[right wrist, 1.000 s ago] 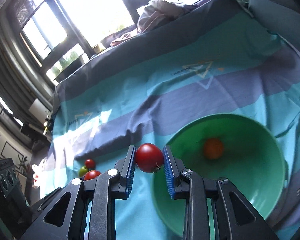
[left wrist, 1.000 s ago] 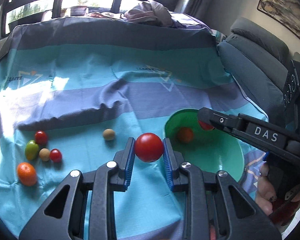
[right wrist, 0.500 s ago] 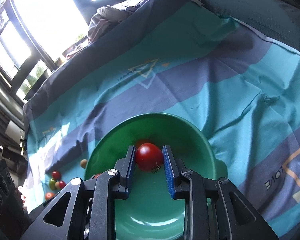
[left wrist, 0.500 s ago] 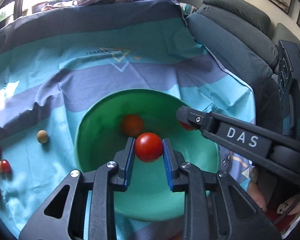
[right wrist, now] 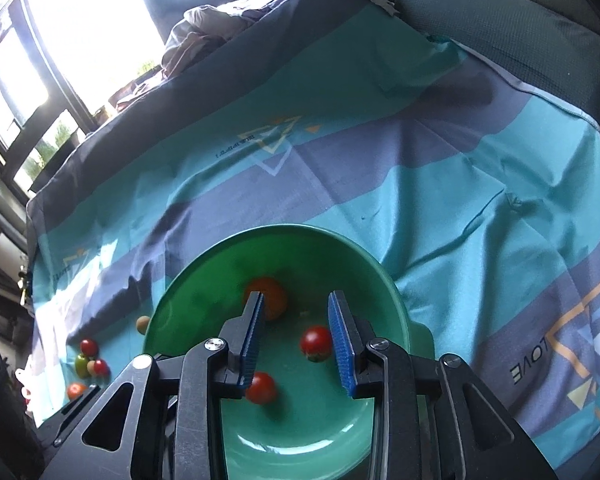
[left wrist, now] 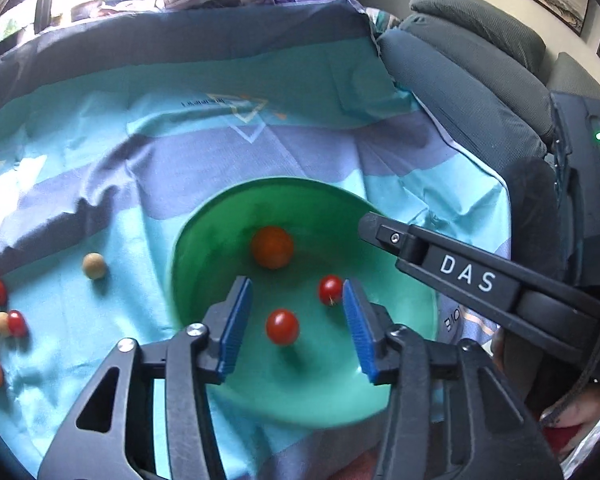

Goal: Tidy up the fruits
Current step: 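Grasp another red cherry tomato with the right gripper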

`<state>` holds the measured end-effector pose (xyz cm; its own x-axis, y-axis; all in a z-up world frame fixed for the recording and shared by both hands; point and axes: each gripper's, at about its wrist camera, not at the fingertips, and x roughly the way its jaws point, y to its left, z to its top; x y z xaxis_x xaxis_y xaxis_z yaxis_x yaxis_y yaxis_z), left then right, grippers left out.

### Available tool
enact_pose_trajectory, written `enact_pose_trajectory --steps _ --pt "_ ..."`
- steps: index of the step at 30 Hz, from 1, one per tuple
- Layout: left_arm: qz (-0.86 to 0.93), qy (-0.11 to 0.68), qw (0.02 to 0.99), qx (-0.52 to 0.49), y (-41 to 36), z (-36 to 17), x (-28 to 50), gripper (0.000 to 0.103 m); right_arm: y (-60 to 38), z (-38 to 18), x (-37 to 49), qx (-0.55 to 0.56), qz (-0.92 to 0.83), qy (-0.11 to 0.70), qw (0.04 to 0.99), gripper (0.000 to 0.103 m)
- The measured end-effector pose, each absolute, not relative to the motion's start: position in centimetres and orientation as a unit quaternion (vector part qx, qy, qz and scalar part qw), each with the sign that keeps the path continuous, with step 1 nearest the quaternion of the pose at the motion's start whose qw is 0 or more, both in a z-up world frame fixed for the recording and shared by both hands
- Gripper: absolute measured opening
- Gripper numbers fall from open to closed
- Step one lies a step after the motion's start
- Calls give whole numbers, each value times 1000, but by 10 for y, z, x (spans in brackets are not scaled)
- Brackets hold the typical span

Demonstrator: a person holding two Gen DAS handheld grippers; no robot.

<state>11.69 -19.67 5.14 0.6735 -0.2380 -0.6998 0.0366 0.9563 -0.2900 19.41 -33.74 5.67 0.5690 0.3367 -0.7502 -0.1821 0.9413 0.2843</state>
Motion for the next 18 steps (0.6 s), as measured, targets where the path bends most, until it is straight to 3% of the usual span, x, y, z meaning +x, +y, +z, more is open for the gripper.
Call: enact_pose_trajectory --steps 3,10,18 --pt "-51 388 912 -125 -179 61 100 55 -331 62 191 90 162 431 883 47" --pt "68 359 919 -149 -103 70 46 60 -295 79 177 91 241 402 879 47" --pt "201 339 891 -226 -4 42 -7 61 -218 78 155 62 345 403 845 48"
